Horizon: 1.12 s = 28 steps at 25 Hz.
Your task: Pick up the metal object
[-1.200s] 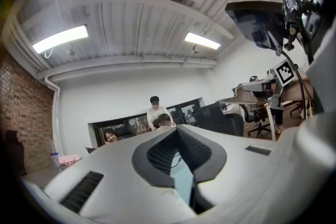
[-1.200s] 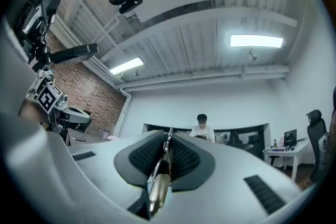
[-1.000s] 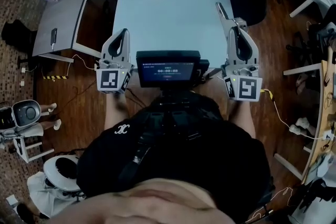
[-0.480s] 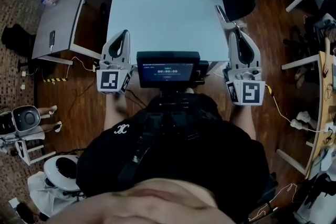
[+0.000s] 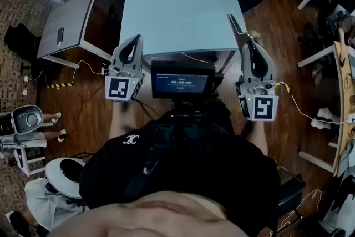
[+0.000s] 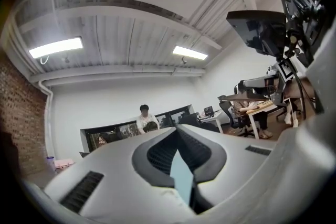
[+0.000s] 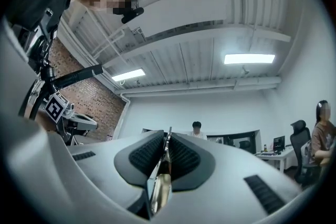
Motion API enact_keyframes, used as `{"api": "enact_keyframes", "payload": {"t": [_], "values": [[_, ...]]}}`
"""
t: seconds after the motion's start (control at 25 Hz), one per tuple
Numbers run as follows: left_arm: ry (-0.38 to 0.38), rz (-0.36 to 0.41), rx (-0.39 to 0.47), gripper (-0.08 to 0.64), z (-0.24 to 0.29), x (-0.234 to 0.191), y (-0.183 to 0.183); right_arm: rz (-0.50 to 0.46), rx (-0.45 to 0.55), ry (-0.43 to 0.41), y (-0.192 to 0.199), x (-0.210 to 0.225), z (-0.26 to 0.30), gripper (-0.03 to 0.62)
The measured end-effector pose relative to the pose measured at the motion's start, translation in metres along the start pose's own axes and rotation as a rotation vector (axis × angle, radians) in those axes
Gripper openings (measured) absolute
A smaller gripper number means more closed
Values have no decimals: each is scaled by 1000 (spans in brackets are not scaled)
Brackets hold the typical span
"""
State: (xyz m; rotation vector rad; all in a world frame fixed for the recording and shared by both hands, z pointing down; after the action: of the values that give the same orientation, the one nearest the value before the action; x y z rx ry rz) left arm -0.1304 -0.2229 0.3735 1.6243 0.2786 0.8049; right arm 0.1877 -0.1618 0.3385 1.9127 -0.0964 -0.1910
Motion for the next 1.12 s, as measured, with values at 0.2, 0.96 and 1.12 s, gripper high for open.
{"api": "enact_keyframes", "payload": {"t": [0.2,0.96,1.12], "values": [[-7,-3,3,12,-93,22,3,10,8,23,-26,-53,-81,32],[-103,-20,61,12,-245,131,-71,81,32,57,-106,-42,-241,32],[-91,-28,42,12,-244,152,-77,73,26,50,-116,-32,-254,32]]}}
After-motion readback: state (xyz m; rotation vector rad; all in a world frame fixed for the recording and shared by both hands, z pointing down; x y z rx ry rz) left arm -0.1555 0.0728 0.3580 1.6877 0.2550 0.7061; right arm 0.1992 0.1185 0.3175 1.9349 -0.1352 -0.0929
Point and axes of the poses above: the fingertips, and each gripper's own axes: z forward along the fingers, x to its right, y out of its underside, the point moved 2 cm from there along -z, backward along the fingers, and after that the axes turned 9 degrees about y, right-handed, at the moved point
